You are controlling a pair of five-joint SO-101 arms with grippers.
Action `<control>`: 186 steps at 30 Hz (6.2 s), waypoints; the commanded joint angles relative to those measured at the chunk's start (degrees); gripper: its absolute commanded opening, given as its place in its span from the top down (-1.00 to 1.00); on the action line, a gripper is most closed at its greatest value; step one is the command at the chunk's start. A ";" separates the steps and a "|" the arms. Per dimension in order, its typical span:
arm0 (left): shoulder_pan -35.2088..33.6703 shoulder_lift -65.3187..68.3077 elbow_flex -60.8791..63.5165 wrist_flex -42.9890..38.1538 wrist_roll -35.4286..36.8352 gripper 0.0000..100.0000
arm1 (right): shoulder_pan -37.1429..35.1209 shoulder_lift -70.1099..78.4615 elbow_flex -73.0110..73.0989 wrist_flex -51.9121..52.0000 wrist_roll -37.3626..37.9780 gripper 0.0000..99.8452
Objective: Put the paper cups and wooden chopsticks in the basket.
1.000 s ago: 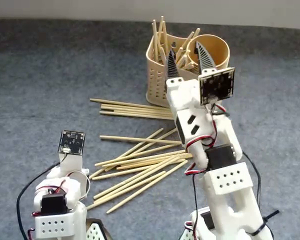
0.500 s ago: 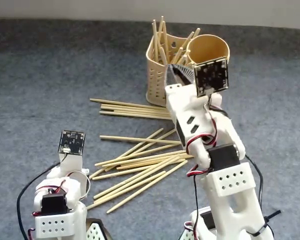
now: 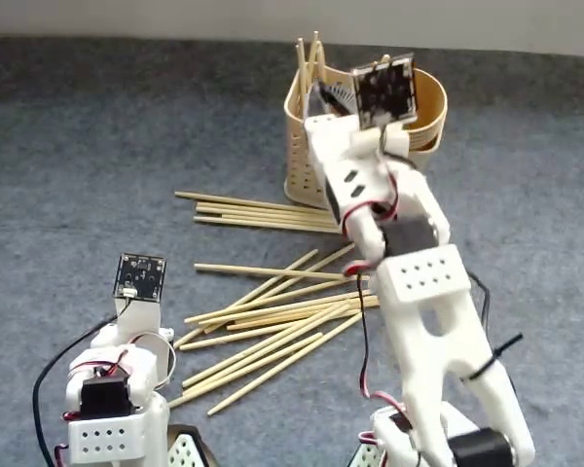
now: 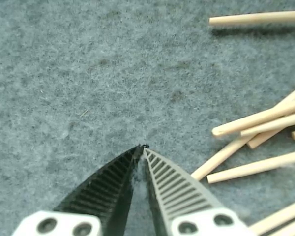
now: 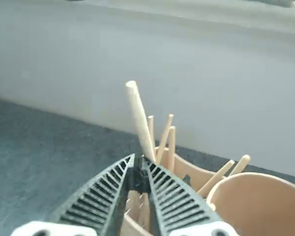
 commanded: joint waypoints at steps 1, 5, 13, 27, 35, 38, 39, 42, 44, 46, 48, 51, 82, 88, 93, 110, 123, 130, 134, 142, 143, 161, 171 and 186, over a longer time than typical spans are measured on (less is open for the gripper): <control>-0.31 -0.48 1.10 0.09 -0.18 0.95 | 4.35 6.29 -9.19 -5.05 -0.44 0.99; -0.31 -0.48 1.10 0.09 -0.18 0.95 | 6.11 8.84 -10.95 -5.32 -0.44 0.99; -0.31 -0.48 1.10 0.09 -0.18 0.95 | 6.20 9.36 -11.03 -5.05 -0.44 0.99; -0.31 -0.48 1.10 0.09 -0.18 0.95 | 1.71 -11.38 1.89 15.16 -0.44 0.99; -0.31 -0.48 1.10 0.09 -0.18 0.95 | 6.11 -22.99 19.91 15.25 -0.35 0.99; -0.31 -0.48 1.10 0.09 -0.18 0.95 | 6.81 -27.03 25.80 15.25 -0.35 0.99; -0.31 -0.48 1.10 0.09 -0.18 0.95 | 6.81 -28.35 27.56 15.25 -0.35 0.99; -0.31 -0.48 1.10 0.09 -0.18 0.95 | 6.81 -32.75 33.54 15.25 -0.18 0.99; -0.31 -0.48 1.10 0.09 -0.18 0.95 | 6.81 -36.18 38.02 15.25 -0.18 0.99; -0.31 -0.48 1.10 0.09 -0.18 0.95 | 6.81 -39.96 42.68 15.25 -0.09 0.99; -0.31 -0.48 1.10 0.09 -0.18 0.95 | 6.81 -44.09 47.08 15.25 -0.09 0.99; -0.31 -0.48 1.10 0.09 -0.18 0.95 | 7.96 -50.68 52.62 15.34 -0.09 0.99; 0.04 -0.48 1.10 0.09 -0.18 0.95 | 36.70 -75.91 76.09 48.22 -0.09 0.99; 0.04 -0.48 1.10 0.09 0.00 0.95 | 36.70 -75.91 76.09 54.64 -0.44 0.99; -0.04 -0.57 0.75 0.00 -0.18 0.95 | 36.97 -75.91 76.09 55.08 -0.44 0.99; 1.89 1.89 -28.18 -1.23 -27.78 0.95 | 37.05 -75.91 76.09 55.08 -0.09 0.99; 17.27 44.88 -61.58 18.55 -27.08 0.94 | 36.97 -75.91 76.09 55.08 -0.09 0.99; 29.93 54.81 -61.67 15.91 -17.05 0.70 | 36.97 -75.91 76.09 55.08 -0.09 0.99; 36.53 59.21 -59.38 9.67 -14.33 0.67 | 36.97 -75.91 76.09 55.08 -0.09 0.99; 42.33 71.60 -56.92 -0.18 -12.13 0.67 | 36.97 -75.91 76.09 54.99 -0.09 0.99; 42.33 73.27 -57.01 -1.23 -12.13 0.67 | 36.97 -75.91 76.09 54.99 -0.09 0.99; 41.89 72.48 -57.45 0.18 -9.14 0.81 | 36.97 -75.91 76.09 54.99 -0.09 0.99; 46.64 71.87 -59.74 -1.67 -8.00 0.80 | 36.97 -75.91 76.09 54.99 -0.09 0.99; 41.54 93.32 -70.81 -2.02 -8.35 0.81 | 36.97 -75.91 76.09 54.99 -0.09 0.99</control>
